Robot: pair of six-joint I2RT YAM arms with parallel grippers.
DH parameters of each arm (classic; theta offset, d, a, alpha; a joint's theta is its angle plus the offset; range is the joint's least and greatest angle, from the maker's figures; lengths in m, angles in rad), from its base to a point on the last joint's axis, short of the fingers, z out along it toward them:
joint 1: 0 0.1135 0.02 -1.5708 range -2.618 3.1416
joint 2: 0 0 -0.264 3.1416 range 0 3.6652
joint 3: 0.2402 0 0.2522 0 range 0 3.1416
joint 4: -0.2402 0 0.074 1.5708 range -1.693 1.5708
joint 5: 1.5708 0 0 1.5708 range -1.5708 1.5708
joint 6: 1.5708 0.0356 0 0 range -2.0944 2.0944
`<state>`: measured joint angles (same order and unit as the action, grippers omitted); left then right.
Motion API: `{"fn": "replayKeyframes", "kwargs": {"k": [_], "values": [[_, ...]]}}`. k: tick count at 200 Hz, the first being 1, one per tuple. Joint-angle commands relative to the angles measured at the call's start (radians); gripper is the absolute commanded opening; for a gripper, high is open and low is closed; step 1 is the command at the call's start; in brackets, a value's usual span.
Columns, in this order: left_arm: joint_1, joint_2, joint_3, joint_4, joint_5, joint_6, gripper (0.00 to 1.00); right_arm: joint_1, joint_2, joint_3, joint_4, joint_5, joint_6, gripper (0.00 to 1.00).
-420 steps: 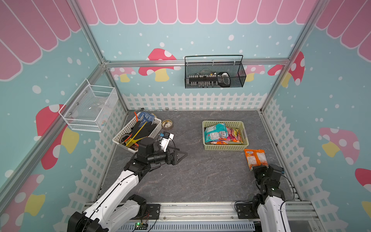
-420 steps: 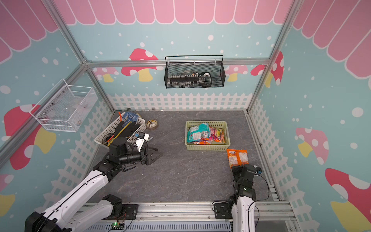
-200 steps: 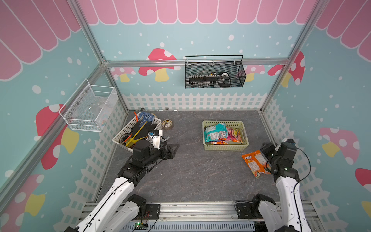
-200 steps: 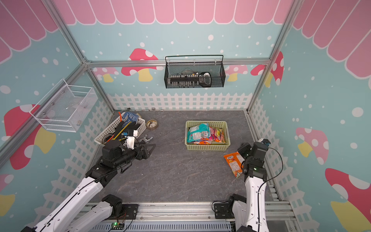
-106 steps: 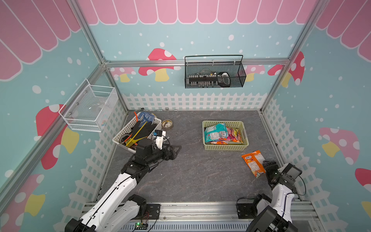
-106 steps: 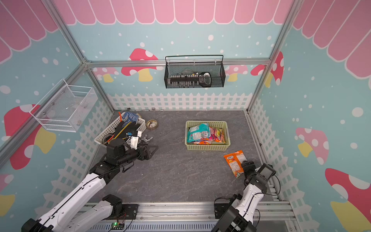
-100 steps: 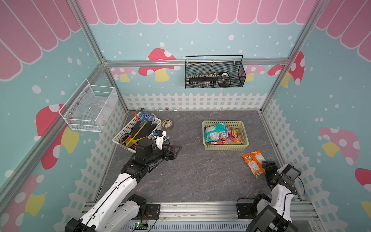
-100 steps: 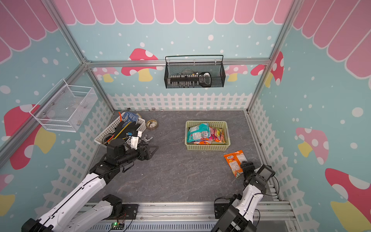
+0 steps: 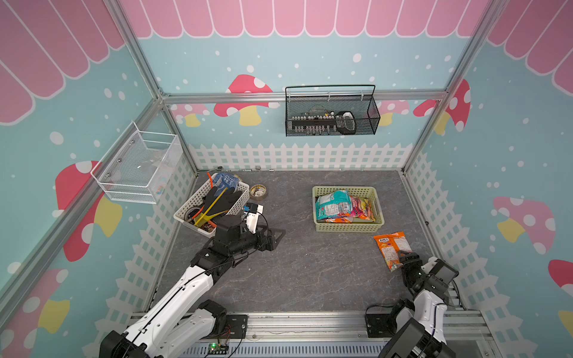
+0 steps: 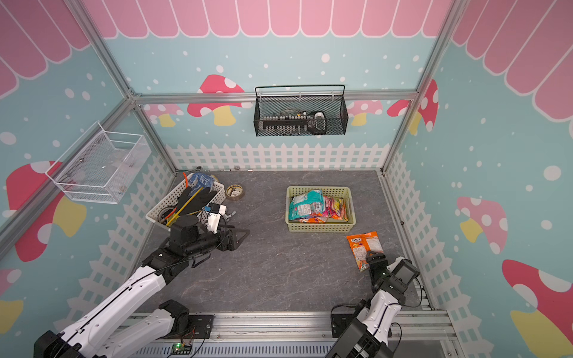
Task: Put the candies in the basket
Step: Pick up the candy at the center of the board.
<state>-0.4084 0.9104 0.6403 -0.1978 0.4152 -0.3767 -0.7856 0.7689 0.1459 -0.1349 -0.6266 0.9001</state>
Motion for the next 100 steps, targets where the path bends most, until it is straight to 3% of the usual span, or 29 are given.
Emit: {"fn": "replayKeyframes", "kwargs": {"k": [1, 44, 100], "values": [[-0.004, 0.005, 0.025, -0.014, -0.007, 0.027, 0.99, -0.003, -0.002, -0.015, -0.029, -0.063, 0.005, 0.68], [-0.004, 0.009, 0.025, -0.012, -0.008, 0.027, 0.99, -0.003, -0.033, -0.095, 0.025, -0.093, 0.037, 0.41], [-0.004, 0.006, 0.025, -0.014, -0.009, 0.026, 0.99, -0.003, -0.052, -0.083, 0.028, -0.053, 0.012, 0.24]]}}
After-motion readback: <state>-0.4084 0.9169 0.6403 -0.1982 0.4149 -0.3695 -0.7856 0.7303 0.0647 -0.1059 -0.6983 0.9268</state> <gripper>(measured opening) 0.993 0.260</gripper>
